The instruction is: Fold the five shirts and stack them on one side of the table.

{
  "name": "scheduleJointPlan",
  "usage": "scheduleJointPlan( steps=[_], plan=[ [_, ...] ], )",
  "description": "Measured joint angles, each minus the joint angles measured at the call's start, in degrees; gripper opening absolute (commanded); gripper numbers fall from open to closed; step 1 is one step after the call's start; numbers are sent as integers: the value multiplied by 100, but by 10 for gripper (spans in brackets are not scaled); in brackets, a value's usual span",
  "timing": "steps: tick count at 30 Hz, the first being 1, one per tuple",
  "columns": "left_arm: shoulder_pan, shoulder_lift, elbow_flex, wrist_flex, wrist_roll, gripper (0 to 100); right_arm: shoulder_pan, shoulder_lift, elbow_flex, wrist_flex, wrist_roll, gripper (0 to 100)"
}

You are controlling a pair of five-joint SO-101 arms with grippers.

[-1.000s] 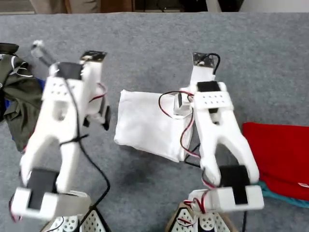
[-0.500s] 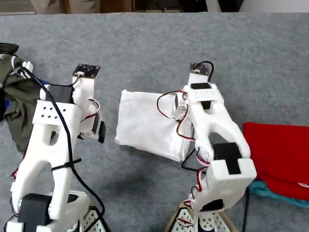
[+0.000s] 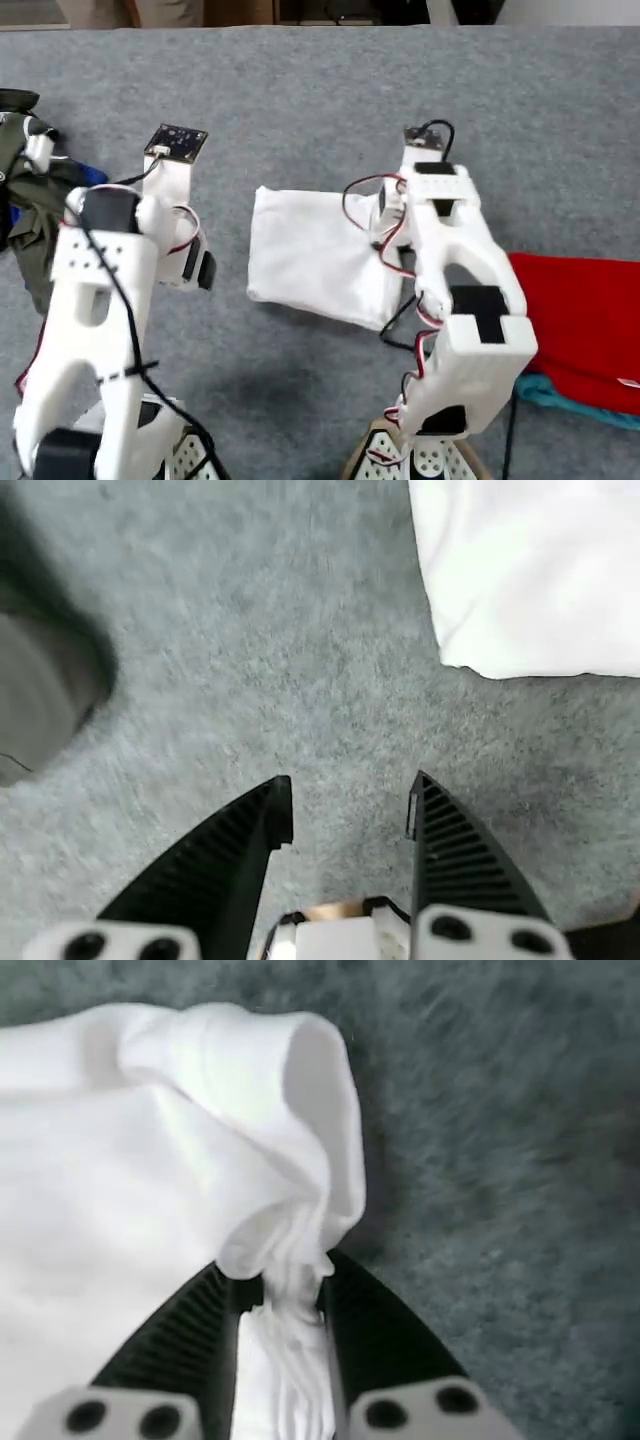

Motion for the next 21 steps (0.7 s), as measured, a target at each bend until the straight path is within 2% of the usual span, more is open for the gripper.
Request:
scheduleJointPlan(
  steps=[11,16,21],
  plan=[
    [-9,-1424,633,0,-158,201,158,316,-1996,246,958,5],
    [-9,-1776,949,9,-167,201,158,1248,-3191,246,1240,6],
    [-9,-1908,949,9,-167,201,158,2549,-4668,255,1837,16]
  ],
)
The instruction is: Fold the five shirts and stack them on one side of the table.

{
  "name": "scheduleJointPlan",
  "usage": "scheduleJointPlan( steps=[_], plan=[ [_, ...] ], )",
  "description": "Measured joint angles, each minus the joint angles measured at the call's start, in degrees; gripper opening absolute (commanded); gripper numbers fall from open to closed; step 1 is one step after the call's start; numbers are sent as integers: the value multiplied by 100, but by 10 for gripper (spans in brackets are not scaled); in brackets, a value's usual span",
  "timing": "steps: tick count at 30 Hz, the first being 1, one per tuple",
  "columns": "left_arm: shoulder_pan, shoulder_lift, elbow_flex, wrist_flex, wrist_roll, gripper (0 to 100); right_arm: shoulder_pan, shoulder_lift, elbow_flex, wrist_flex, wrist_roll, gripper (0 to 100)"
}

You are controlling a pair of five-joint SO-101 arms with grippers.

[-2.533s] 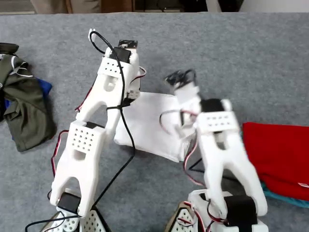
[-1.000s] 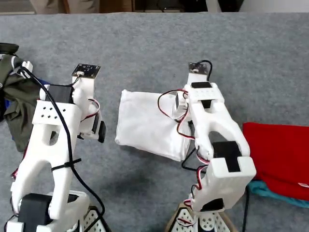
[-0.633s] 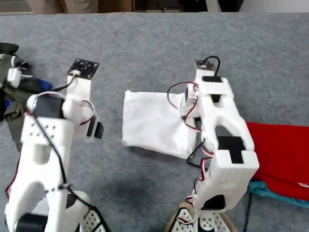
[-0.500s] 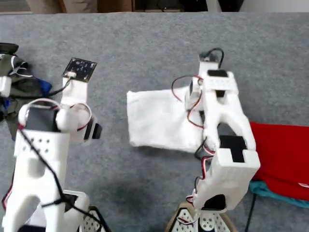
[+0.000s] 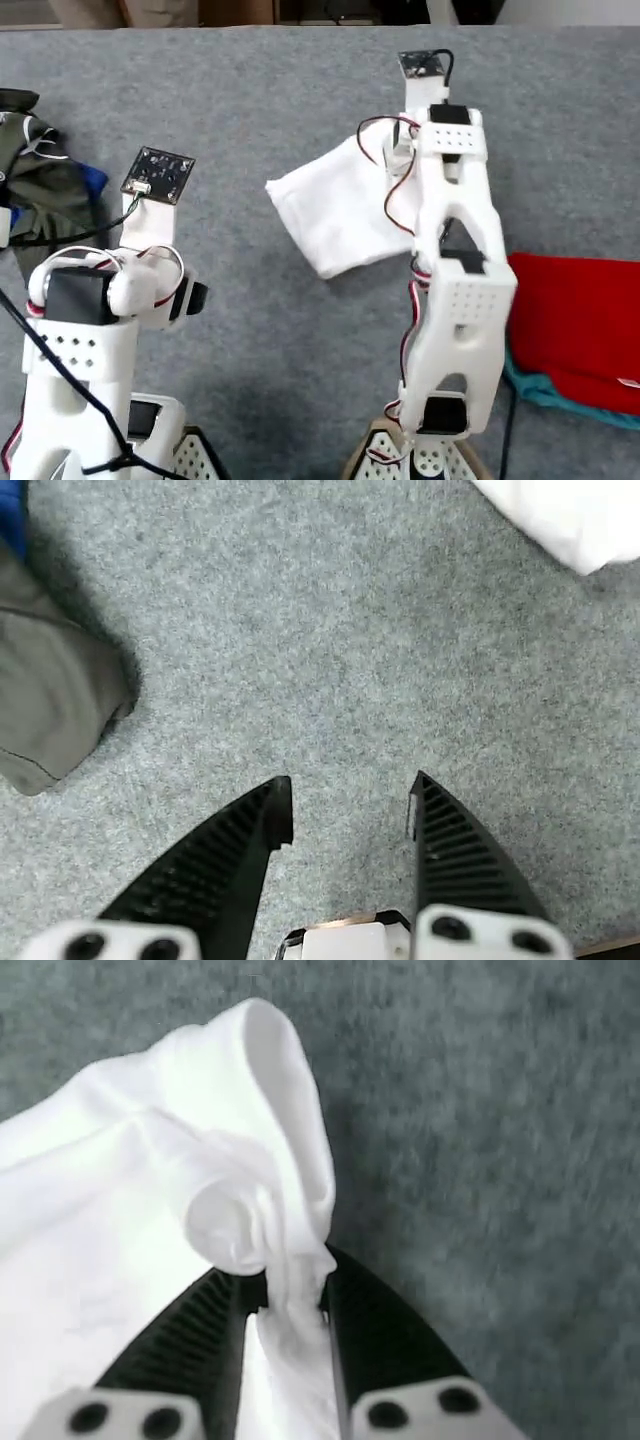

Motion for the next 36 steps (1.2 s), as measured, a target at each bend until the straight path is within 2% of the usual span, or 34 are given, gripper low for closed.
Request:
scheduleJointPlan(
  steps=[4,8,14,17,22,25,28,33,36],
  plan=[
    [0,0,0,0,0,201,-123,730,-1204,246,141,154],
    [0,0,0,0,0,201,-237,958,-2321,1011,-105,282],
    [0,0,0,0,0,201,-316,976,-3657,2585,-237,288],
    [0,0,0,0,0,201,-343,976,-4158,3323,-589,288],
    [0,-18,0,0,0,201,-193,967,-4325,3490,-1371,288],
    [0,-18,0,9,-18,201,167,712,-3877,3490,-1943,288],
    [0,-18,0,53,-167,201,308,-35,-2716,3490,-2585,288],
    [0,-18,0,53,-211,201,167,-1802,0,3437,-3367,288],
    [0,-18,0,53,-211,201,-193,-2673,1451,2760,-3886,288]
  ],
)
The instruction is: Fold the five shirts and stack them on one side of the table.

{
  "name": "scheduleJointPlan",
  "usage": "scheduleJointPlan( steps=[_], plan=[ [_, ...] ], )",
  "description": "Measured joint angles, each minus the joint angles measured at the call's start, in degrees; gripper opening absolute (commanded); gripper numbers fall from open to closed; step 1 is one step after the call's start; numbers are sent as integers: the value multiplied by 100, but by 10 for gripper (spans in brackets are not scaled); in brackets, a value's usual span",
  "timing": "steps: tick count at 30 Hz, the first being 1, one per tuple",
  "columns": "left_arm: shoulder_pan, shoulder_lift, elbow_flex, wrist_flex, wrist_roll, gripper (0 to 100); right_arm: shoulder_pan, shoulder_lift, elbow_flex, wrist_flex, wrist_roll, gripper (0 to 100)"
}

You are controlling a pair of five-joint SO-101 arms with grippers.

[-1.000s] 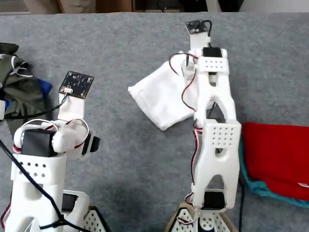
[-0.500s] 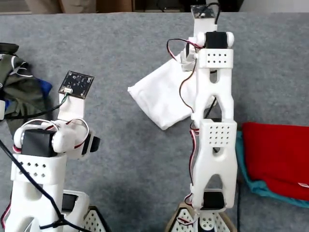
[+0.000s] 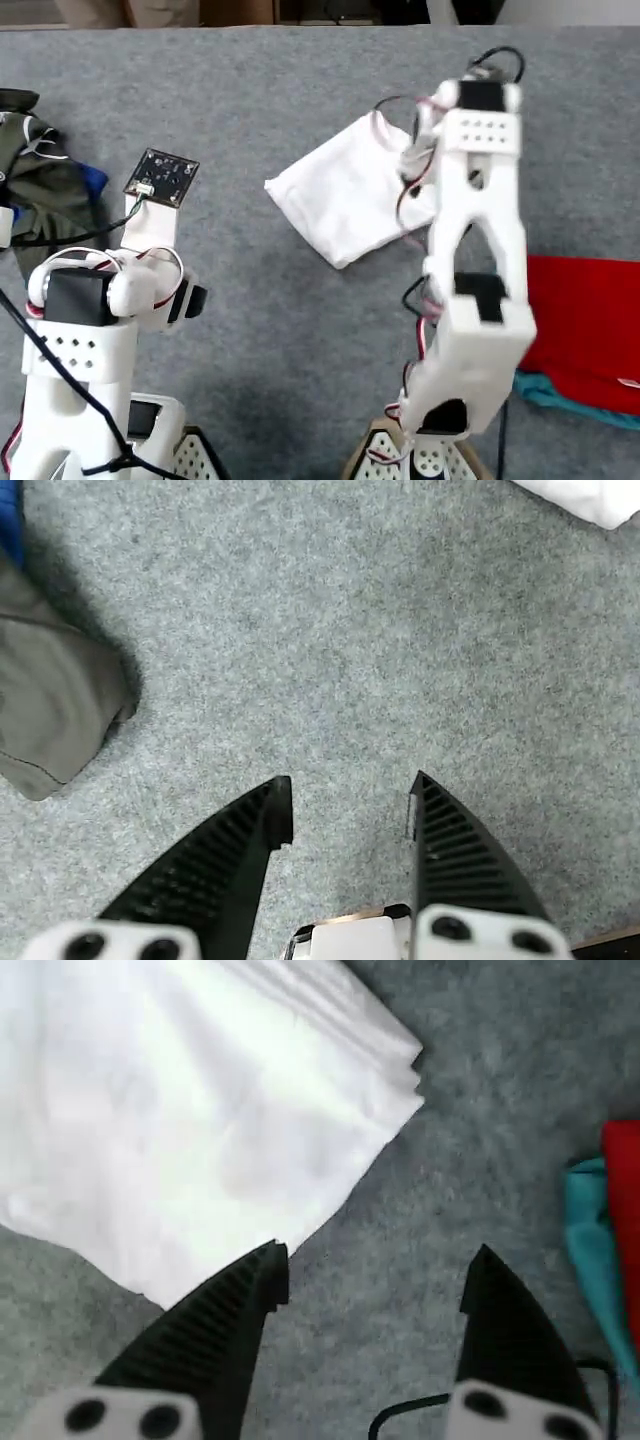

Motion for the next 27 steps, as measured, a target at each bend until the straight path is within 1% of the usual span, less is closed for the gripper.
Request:
scheduleJointPlan(
  steps=[3,7,10,13,21,24,27],
  plan=[
    [0,0,0,0,0,201,-237,-369,1187,-1187,-651,288],
    [-97,0,0,0,0,201,-273,-387,2418,-2734,-1609,288],
    [-281,0,0,0,0,201,-255,-387,2866,-3534,-1802,288],
    [-413,0,0,0,0,201,-264,-387,2927,-3763,-1846,288],
    [-431,0,0,0,0,201,-255,-62,2927,-4237,-1908,288],
    [-431,0,0,0,0,201,-255,-44,2927,-4211,-1908,288],
    [-431,0,0,0,0,201,-237,-44,2927,-3930,-1908,288]
  ],
)
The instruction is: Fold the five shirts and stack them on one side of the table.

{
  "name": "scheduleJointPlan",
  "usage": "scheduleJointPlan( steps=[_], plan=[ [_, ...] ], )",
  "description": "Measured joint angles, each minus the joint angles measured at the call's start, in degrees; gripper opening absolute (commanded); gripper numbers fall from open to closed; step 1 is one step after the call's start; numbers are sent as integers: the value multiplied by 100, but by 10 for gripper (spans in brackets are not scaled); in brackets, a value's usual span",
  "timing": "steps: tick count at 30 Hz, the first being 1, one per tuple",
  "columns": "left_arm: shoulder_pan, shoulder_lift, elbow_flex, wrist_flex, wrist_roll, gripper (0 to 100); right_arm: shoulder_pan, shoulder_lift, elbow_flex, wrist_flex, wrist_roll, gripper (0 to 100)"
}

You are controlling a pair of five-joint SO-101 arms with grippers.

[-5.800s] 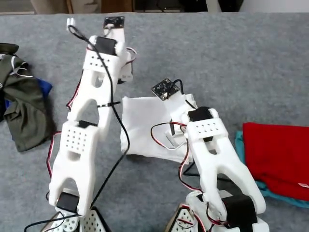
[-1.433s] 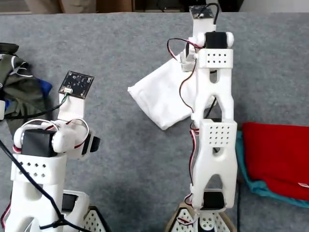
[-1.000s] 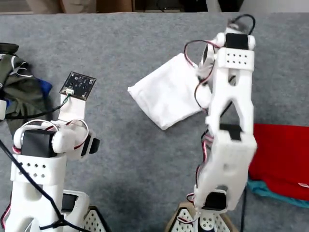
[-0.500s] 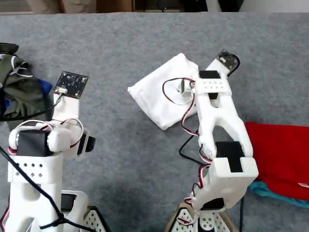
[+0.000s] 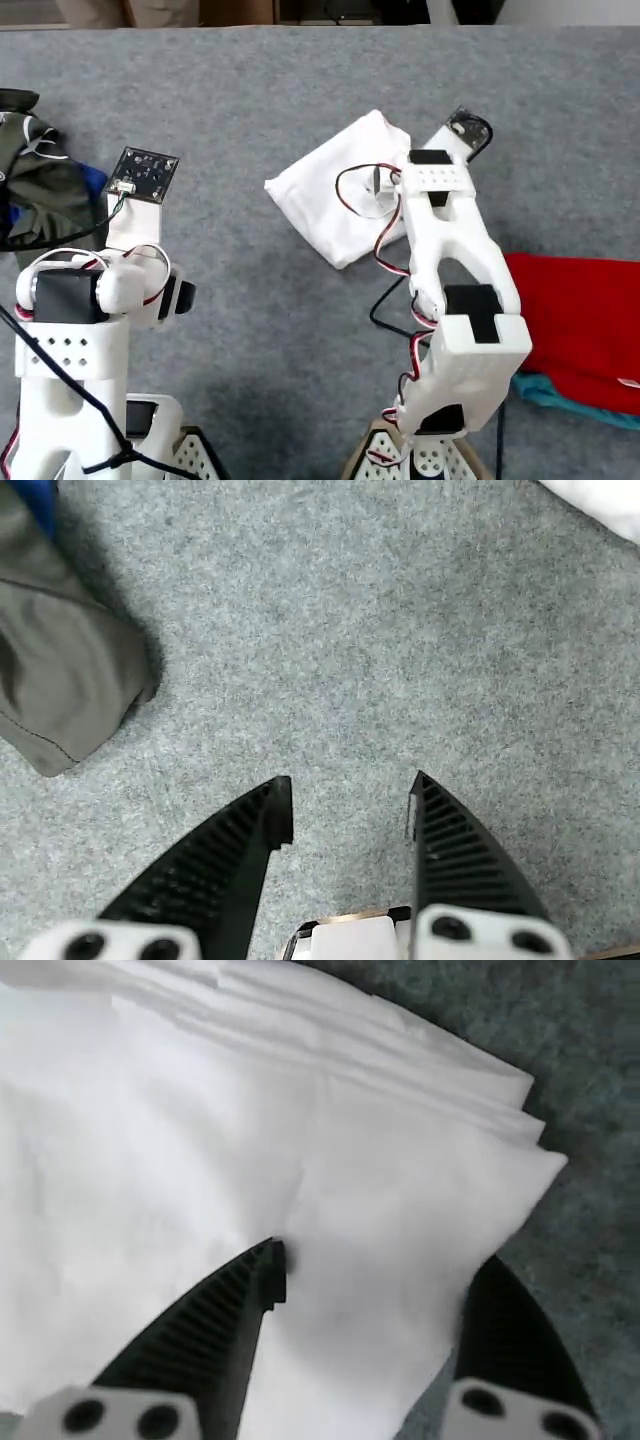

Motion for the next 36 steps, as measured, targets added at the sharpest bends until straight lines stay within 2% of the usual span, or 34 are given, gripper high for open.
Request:
scheduleJointPlan(
  steps=[6,15,20,28,36],
  plan=[
    [0,0,0,35,0,201,202,-18,0,308,0,288],
    [0,0,0,35,0,201,229,378,0,-624,0,288],
    [0,0,0,35,0,201,220,730,-185,-747,0,280],
    [0,-9,281,35,0,201,299,853,-316,-721,-9,20],
    [0,-9,299,35,0,201,325,932,-387,-703,387,6]
  ],
)
